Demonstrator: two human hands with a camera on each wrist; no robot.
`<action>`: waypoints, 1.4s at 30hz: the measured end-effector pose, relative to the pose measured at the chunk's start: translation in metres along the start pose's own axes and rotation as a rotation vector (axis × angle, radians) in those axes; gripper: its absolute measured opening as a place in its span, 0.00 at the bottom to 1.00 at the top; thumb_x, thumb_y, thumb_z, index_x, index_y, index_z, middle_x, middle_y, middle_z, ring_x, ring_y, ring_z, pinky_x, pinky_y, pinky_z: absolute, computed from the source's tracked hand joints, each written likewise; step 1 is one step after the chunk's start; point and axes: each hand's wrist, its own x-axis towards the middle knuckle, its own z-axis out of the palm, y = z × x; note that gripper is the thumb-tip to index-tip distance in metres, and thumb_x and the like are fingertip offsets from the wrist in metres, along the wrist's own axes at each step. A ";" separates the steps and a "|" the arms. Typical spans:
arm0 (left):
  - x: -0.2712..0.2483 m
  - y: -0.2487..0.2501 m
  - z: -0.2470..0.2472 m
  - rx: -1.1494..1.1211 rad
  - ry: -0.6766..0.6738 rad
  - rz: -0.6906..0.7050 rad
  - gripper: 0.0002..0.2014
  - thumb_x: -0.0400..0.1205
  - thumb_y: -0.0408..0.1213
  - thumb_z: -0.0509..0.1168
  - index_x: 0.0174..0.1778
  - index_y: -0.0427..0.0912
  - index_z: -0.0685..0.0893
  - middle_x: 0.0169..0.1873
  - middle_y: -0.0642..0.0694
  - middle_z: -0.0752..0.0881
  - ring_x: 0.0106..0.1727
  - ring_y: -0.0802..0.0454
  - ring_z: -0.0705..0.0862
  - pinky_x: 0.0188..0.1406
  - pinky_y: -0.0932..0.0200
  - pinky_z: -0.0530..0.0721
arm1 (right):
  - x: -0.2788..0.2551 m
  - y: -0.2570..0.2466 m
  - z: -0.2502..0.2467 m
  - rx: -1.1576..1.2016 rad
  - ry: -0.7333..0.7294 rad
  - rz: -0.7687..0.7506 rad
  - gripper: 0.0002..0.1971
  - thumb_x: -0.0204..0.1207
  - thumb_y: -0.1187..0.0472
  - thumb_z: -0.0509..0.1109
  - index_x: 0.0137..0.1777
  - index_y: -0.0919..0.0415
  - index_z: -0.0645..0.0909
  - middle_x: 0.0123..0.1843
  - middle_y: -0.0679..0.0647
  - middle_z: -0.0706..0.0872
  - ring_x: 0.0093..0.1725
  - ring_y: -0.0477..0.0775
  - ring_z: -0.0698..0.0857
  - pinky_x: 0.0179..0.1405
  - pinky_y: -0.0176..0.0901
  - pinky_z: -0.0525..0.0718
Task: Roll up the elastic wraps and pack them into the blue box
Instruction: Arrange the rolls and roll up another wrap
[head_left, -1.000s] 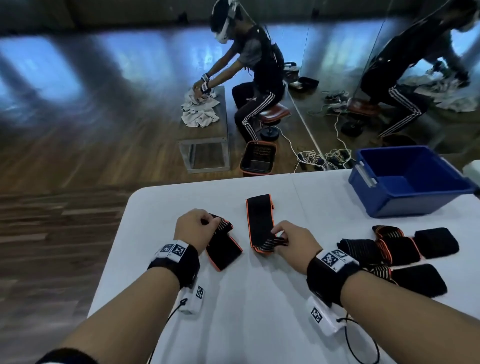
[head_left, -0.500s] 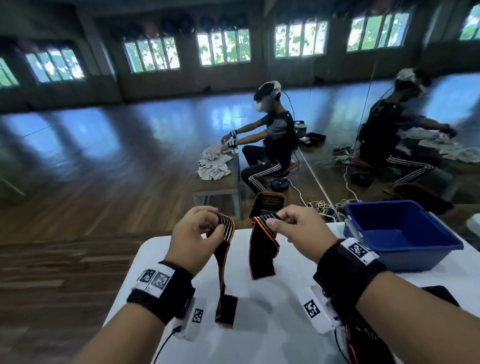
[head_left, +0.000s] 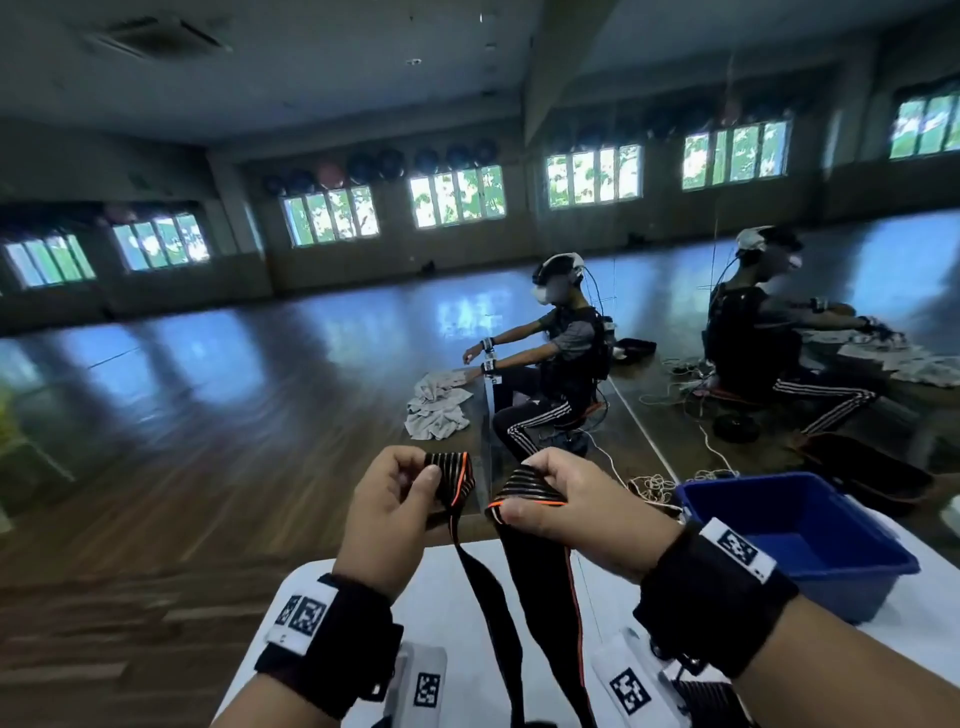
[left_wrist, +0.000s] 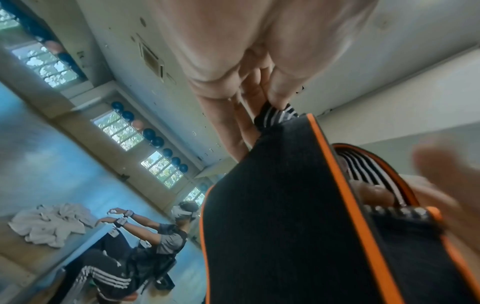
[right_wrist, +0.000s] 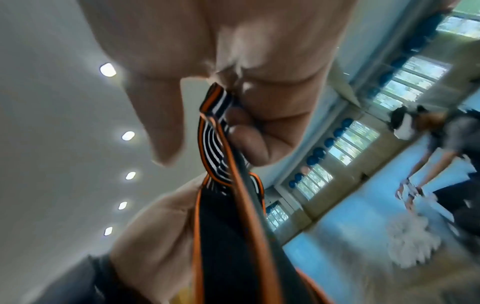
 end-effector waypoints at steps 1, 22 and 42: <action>-0.001 0.003 0.003 -0.019 -0.008 -0.005 0.15 0.87 0.27 0.62 0.40 0.52 0.81 0.38 0.43 0.89 0.39 0.46 0.89 0.36 0.48 0.89 | -0.004 -0.004 0.000 -0.079 -0.039 -0.012 0.21 0.71 0.62 0.81 0.59 0.62 0.76 0.45 0.55 0.88 0.43 0.50 0.87 0.45 0.45 0.87; -0.025 0.033 0.051 -0.459 -0.153 -0.136 0.11 0.81 0.34 0.69 0.54 0.32 0.80 0.42 0.33 0.83 0.39 0.44 0.80 0.37 0.54 0.80 | -0.009 -0.015 -0.005 -0.324 0.458 -0.213 0.11 0.64 0.60 0.81 0.42 0.53 0.82 0.32 0.46 0.81 0.27 0.39 0.73 0.32 0.32 0.73; -0.029 0.023 0.068 0.128 0.019 0.048 0.12 0.82 0.29 0.63 0.47 0.55 0.76 0.19 0.47 0.79 0.21 0.52 0.72 0.22 0.57 0.68 | -0.017 0.006 -0.012 -0.115 0.382 -0.068 0.24 0.65 0.55 0.86 0.54 0.53 0.75 0.43 0.50 0.88 0.33 0.36 0.83 0.40 0.39 0.83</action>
